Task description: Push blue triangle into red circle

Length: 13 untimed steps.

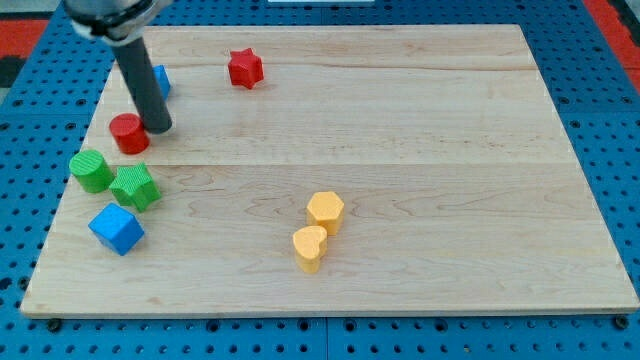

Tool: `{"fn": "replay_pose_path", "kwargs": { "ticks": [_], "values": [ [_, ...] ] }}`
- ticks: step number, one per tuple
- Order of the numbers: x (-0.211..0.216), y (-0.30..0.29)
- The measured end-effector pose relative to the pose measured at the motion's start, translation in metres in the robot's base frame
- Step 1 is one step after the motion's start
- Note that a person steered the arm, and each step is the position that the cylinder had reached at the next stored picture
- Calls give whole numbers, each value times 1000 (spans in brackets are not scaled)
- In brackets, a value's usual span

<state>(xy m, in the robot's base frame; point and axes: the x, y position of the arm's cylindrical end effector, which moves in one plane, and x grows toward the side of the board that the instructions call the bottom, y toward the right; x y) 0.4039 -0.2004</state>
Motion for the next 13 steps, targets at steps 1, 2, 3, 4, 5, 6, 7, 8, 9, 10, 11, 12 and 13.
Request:
{"fn": "replay_pose_path", "kwargs": {
  "ticks": [1, 2, 3, 4, 5, 6, 7, 8, 9, 10, 11, 12, 13],
  "values": [
    [-16, -1],
    [-35, -2],
    [-29, -63],
    [13, -59],
    [-40, -73],
    [-69, -104],
    [-115, -40],
    [-116, 7],
    [-51, -8],
    [-46, 1],
    [-93, -1],
    [-79, -57],
    [-37, -10]
  ]
}}
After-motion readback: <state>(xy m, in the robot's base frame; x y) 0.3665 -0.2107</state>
